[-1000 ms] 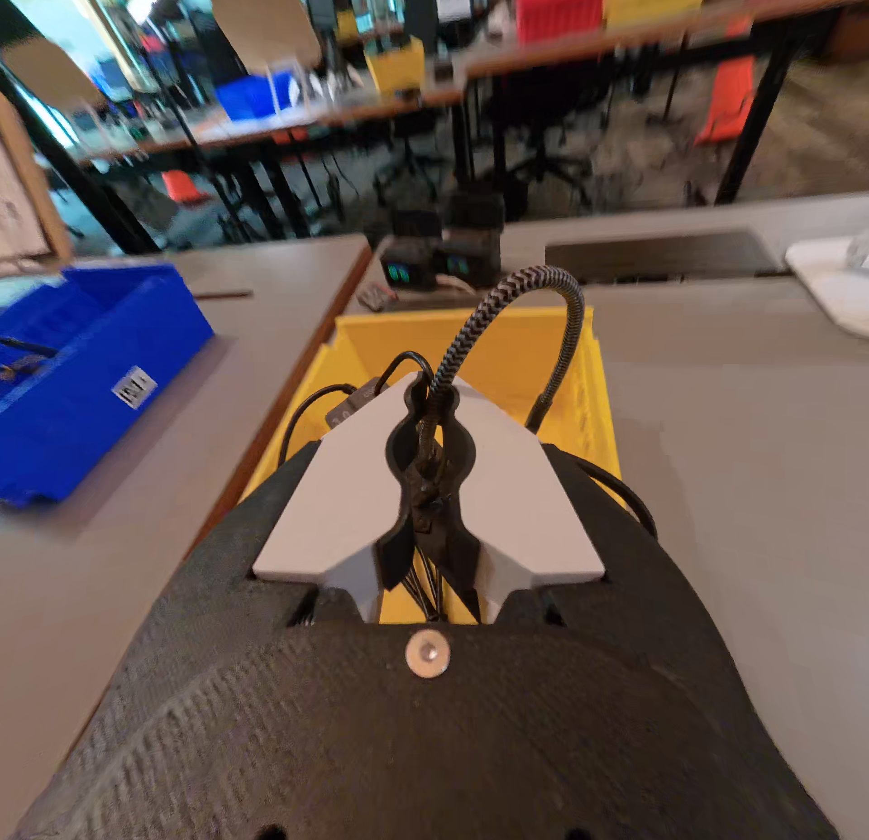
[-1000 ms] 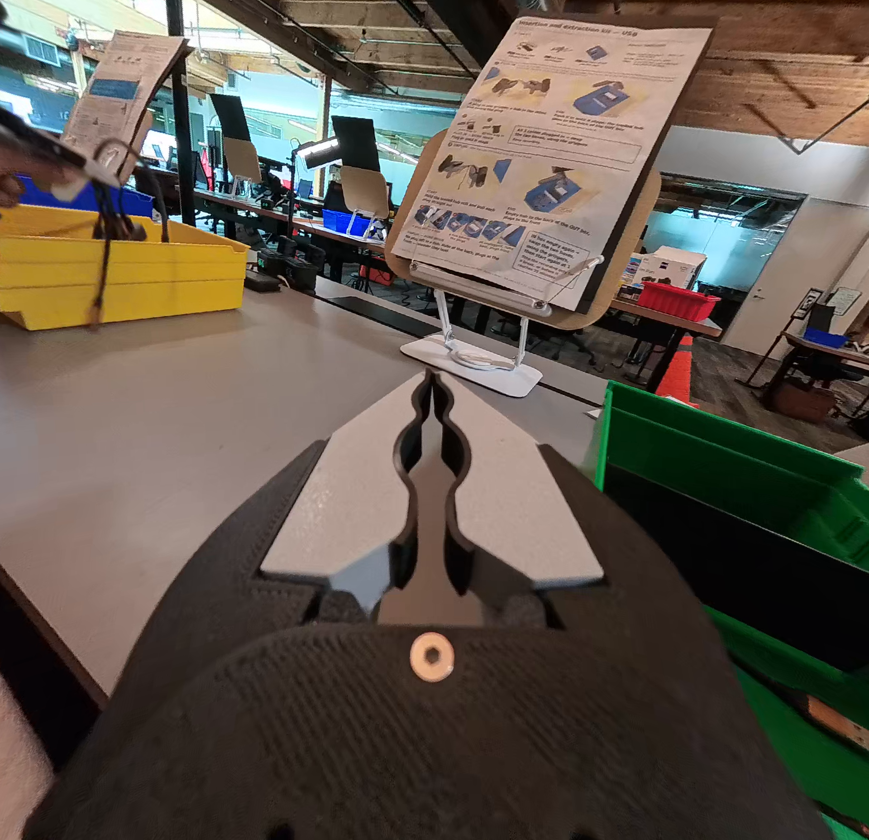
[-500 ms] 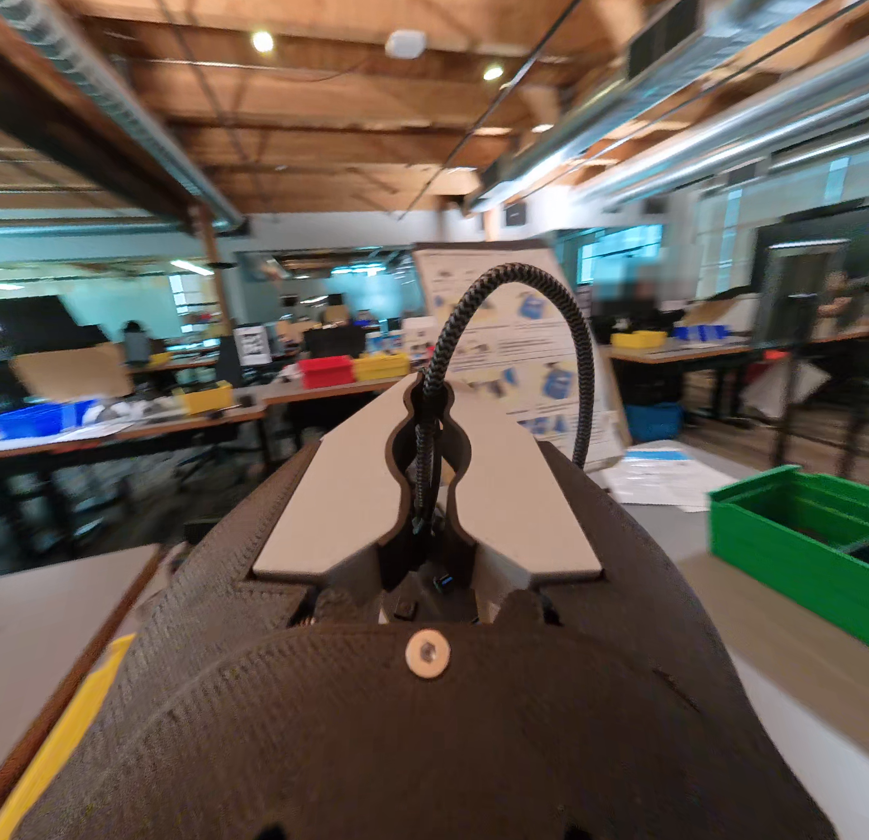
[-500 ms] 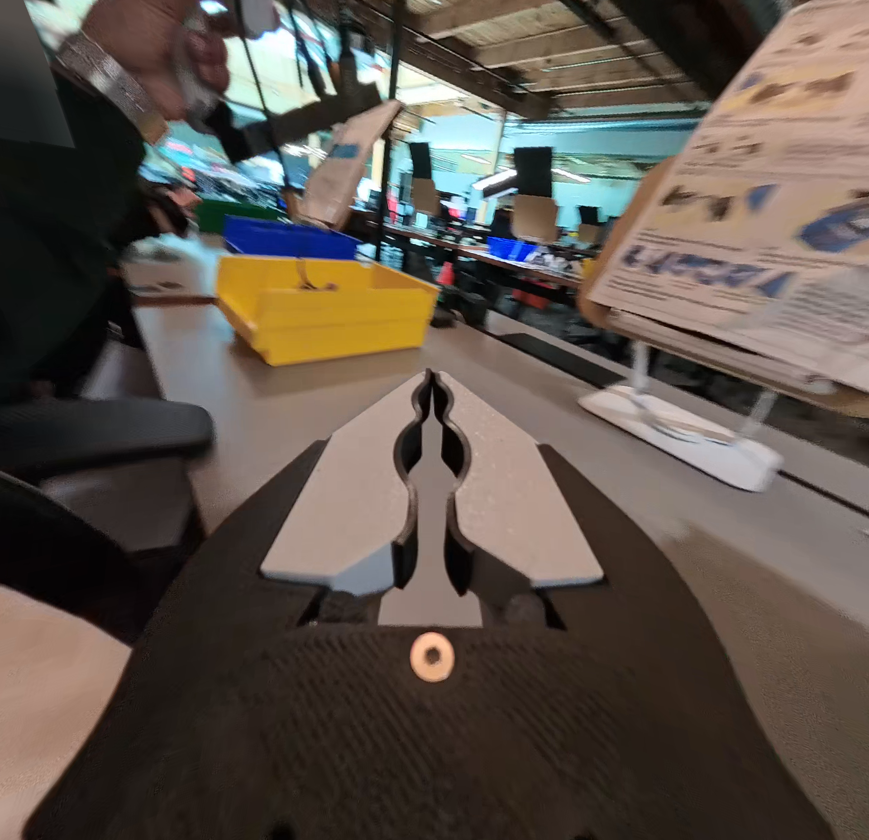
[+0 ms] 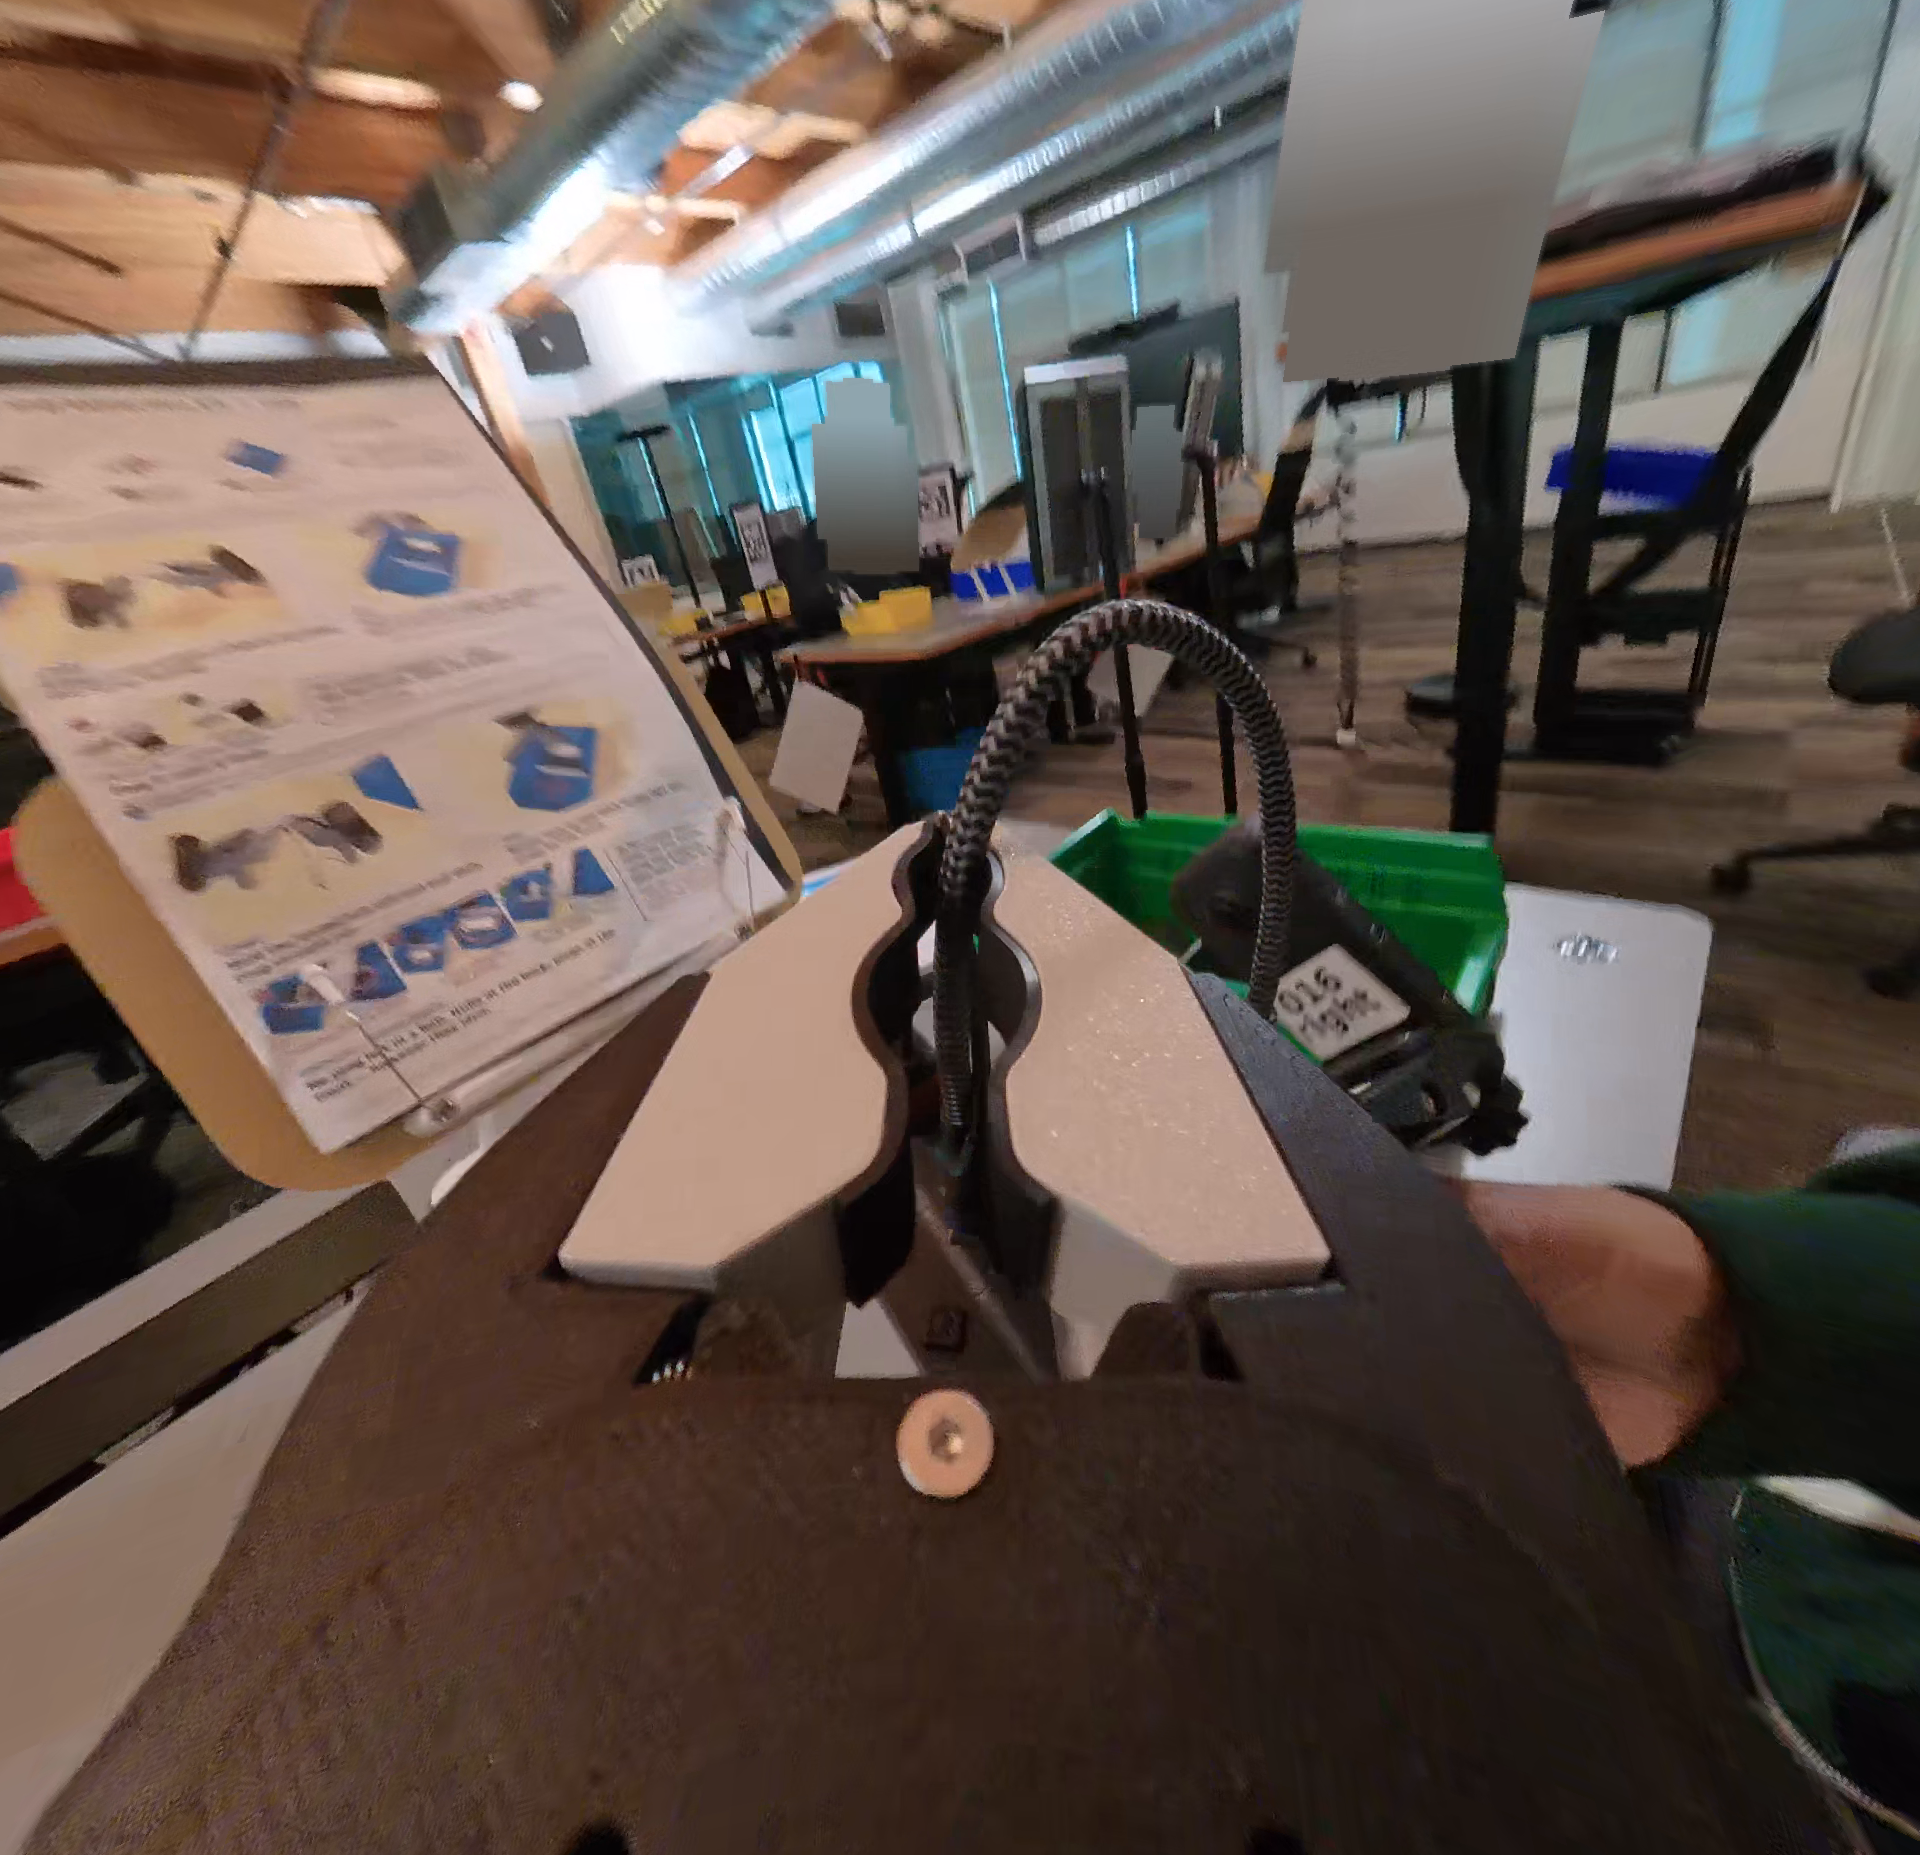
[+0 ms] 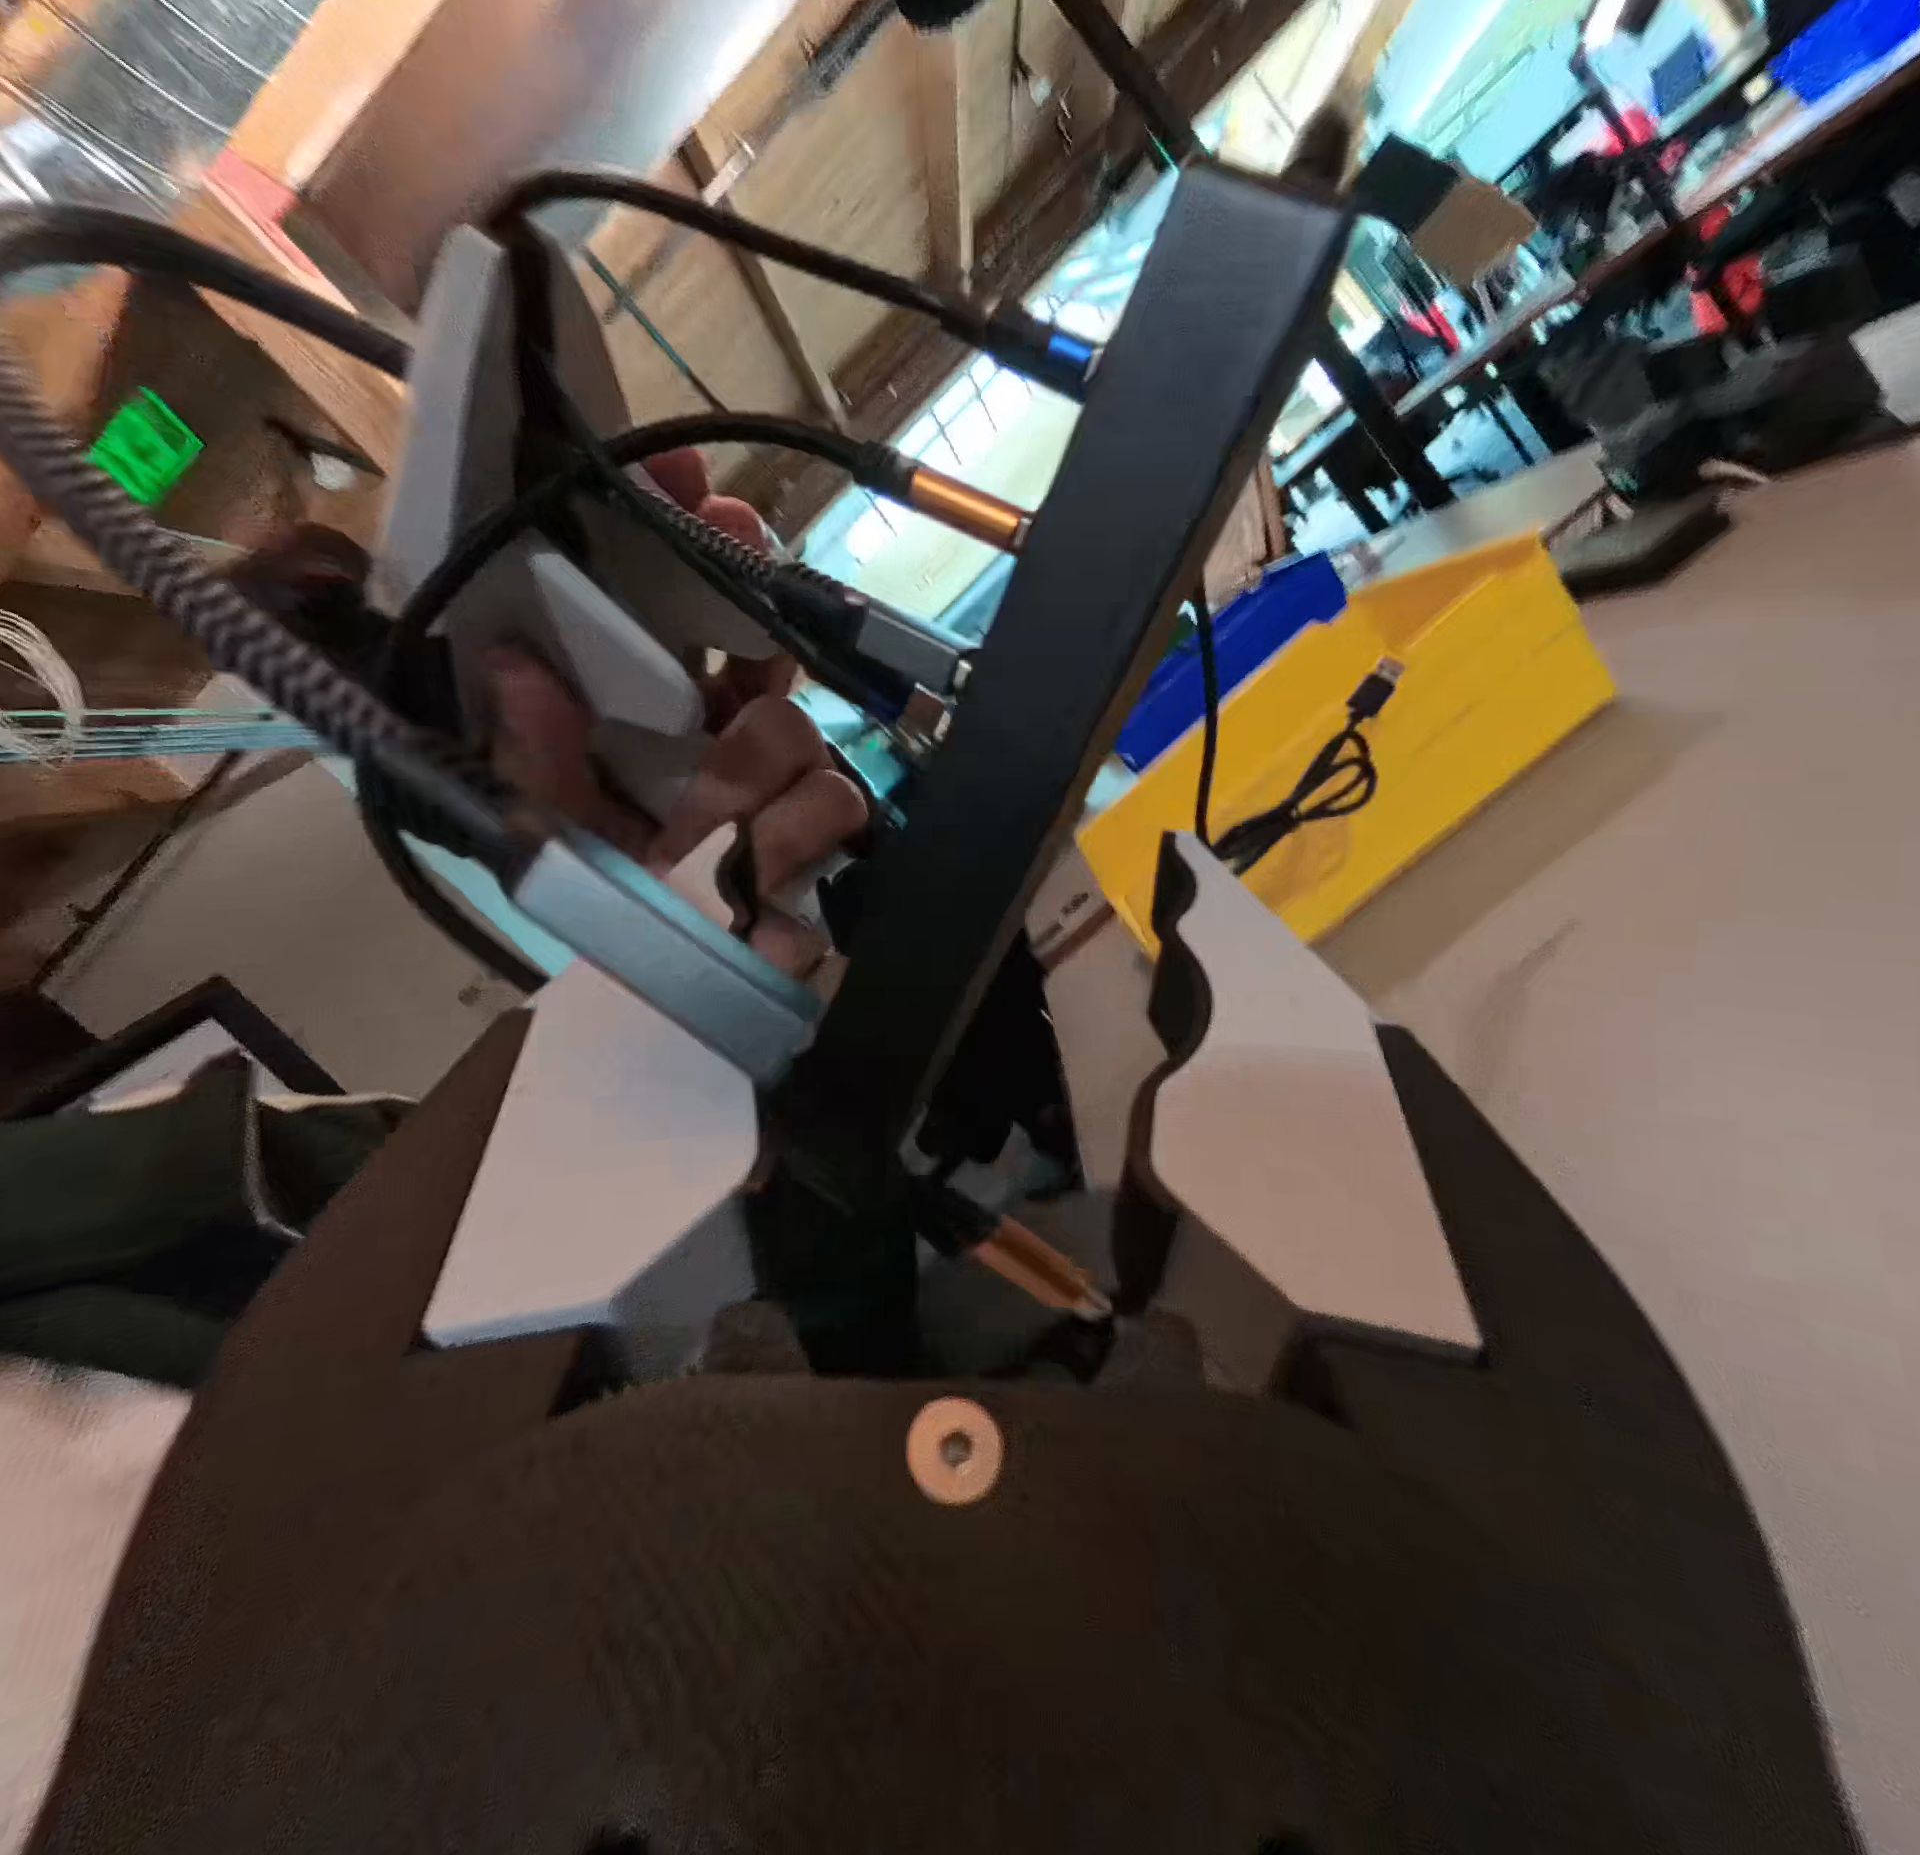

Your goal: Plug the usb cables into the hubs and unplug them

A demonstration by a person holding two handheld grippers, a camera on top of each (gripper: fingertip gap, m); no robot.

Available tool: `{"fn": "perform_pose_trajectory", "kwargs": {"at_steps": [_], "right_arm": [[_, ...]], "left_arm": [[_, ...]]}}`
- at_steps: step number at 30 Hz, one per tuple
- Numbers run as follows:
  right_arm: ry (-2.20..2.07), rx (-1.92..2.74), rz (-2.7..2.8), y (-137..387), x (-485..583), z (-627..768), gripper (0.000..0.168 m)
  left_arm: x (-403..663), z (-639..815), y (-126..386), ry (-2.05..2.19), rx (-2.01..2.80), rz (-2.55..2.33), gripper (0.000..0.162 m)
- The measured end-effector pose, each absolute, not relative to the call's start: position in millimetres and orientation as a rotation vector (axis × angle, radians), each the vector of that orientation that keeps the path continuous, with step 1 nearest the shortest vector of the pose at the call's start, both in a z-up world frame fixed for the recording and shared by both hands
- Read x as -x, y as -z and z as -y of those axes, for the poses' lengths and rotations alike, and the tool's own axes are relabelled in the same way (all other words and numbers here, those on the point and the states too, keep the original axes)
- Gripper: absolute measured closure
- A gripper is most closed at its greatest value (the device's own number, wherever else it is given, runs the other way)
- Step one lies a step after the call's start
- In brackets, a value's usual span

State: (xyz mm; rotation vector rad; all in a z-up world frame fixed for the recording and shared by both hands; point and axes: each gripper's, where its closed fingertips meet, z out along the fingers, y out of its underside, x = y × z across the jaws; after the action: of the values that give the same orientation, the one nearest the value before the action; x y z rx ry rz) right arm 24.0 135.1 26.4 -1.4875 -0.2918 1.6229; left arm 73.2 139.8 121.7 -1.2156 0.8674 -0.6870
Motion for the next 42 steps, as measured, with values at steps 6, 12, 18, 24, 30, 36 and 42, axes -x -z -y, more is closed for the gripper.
{"fn": "perform_pose_trajectory", "kwargs": {"at_steps": [6,12,18,24,30,36,42], "right_arm": [[-1.35,1.745,0.235,53,-60,-161,0.137],[-1.345,1.803,0.147,85,-93,-177,0.144],[-1.328,1.828,0.135,100,-104,-187,0.144],[-1.314,1.852,0.112,114,-108,-194,0.145],[-1.253,1.826,0.117,108,-121,-198,0.145],[-1.347,1.706,0.013,86,-138,-202,0.145],[-1.453,1.58,0.065,61,-130,-194,0.145]], "left_arm": [[-128,-137,-52,0.82,1.336,-0.953,0.162],[-138,-156,-8,0.872,1.48,-0.953,0.118],[-132,-173,15,0.91,1.573,-0.92,0.104],[-129,-178,30,0.848,1.595,-0.939,0.104],[-129,-175,32,0.866,1.597,-0.952,0.099],[-137,-143,29,1.08,1.412,-1.108,0.078],[-124,-141,38,1.508,1.406,-0.953,0.074]]}}
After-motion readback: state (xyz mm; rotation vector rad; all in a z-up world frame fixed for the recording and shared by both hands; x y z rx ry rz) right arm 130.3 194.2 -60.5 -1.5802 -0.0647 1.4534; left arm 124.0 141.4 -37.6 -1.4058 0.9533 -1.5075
